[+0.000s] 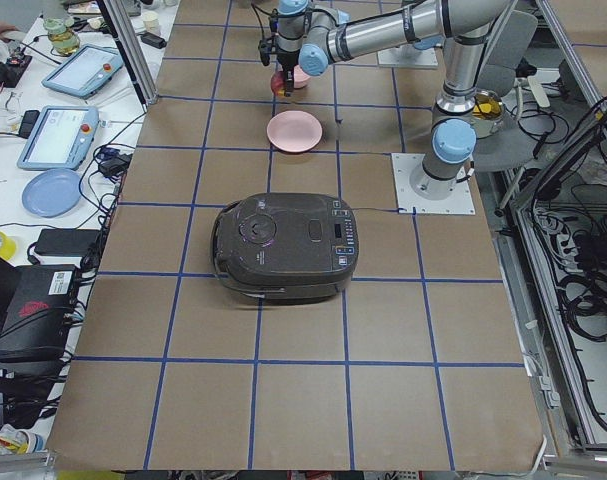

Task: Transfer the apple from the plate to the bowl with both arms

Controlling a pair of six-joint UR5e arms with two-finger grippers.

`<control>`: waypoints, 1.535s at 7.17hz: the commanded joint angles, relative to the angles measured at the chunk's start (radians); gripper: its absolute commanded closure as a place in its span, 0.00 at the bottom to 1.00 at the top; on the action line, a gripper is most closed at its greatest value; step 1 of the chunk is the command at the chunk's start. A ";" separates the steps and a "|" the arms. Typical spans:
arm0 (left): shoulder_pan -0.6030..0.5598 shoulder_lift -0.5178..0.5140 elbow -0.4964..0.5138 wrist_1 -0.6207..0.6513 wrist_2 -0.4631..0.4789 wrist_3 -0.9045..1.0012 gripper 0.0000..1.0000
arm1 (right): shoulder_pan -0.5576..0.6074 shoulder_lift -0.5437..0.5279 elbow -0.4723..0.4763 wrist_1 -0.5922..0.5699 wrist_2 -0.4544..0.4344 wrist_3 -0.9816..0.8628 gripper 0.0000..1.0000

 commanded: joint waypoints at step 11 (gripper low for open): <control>-0.337 -0.299 0.108 0.277 -0.032 -0.443 0.17 | 0.001 -0.142 -0.514 0.609 -0.021 0.002 0.00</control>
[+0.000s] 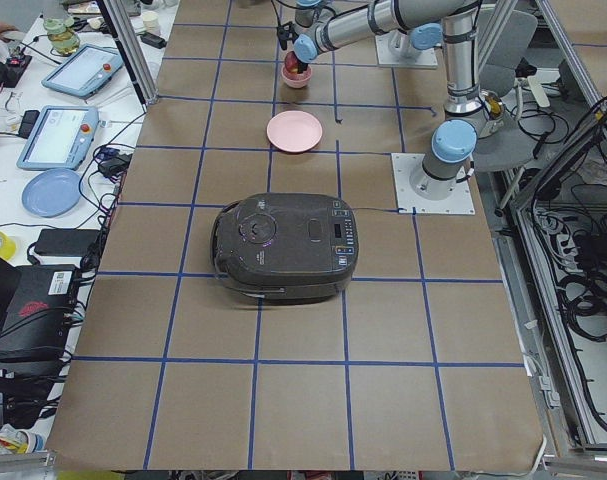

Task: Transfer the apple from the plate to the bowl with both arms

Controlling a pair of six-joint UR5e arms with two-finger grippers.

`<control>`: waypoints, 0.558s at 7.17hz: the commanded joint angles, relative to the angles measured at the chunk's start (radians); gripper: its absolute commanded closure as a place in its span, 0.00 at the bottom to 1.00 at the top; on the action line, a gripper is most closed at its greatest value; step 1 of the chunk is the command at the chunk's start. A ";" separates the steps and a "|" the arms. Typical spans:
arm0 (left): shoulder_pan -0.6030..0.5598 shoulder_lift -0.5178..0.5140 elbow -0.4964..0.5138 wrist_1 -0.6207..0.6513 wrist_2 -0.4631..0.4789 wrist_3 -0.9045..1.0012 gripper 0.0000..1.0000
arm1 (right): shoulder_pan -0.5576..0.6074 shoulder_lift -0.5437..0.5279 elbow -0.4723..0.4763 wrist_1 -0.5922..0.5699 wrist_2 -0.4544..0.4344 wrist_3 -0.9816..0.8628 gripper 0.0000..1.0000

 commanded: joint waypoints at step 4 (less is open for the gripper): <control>0.050 0.034 0.006 0.001 0.006 0.052 0.00 | 0.000 0.007 0.006 -0.110 0.001 0.052 0.00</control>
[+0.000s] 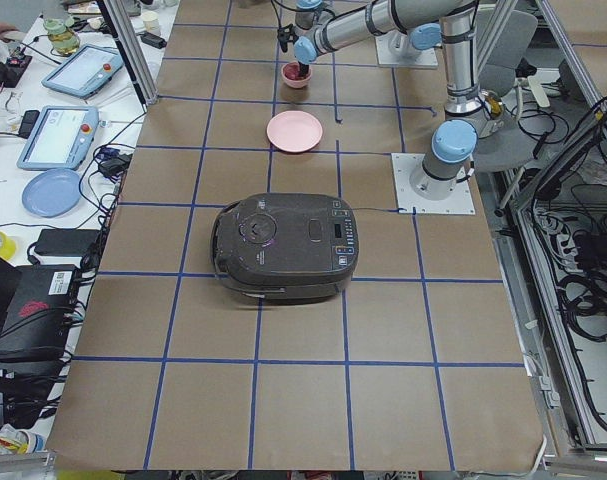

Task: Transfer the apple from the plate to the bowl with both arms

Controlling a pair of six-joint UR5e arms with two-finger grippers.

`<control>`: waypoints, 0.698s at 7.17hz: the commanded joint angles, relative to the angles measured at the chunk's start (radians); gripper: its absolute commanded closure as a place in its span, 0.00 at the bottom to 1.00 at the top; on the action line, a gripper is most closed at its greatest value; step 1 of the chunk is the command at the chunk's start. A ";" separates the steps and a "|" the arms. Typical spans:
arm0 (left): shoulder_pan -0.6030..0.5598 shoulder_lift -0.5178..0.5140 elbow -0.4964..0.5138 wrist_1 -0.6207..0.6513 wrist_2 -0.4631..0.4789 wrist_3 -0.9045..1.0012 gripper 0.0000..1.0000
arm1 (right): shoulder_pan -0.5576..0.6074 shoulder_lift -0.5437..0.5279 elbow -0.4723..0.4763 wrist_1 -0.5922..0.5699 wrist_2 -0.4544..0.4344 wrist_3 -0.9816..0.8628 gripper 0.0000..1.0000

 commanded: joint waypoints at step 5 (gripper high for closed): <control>0.377 0.293 -0.016 -0.399 0.028 0.531 0.00 | 0.000 0.000 0.001 -0.046 -0.001 0.100 0.00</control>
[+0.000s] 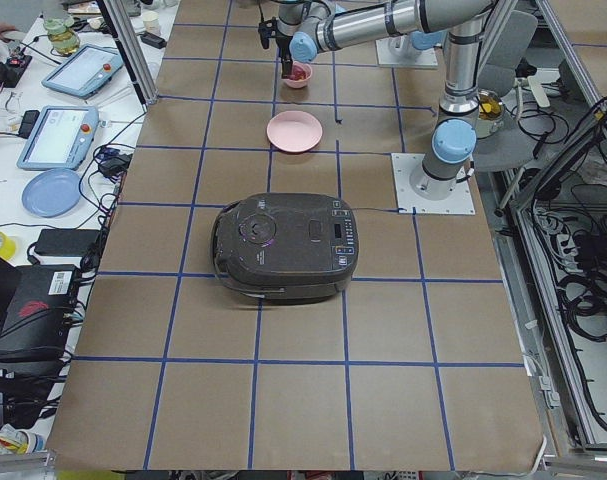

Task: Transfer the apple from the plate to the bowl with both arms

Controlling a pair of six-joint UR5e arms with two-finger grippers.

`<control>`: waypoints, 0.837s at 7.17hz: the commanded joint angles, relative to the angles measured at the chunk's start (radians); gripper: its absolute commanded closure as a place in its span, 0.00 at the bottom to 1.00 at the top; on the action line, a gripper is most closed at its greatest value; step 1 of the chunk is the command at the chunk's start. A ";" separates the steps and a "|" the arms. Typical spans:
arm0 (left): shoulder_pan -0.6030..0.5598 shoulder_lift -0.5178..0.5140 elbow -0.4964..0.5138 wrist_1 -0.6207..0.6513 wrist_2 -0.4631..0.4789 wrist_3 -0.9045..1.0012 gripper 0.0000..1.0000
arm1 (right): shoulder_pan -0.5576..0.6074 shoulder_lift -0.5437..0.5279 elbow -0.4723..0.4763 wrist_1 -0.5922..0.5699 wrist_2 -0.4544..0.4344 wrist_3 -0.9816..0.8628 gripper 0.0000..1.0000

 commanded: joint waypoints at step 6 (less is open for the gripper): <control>0.287 0.235 0.260 -0.614 0.156 0.396 0.00 | 0.000 0.000 0.002 0.000 -0.011 0.003 0.00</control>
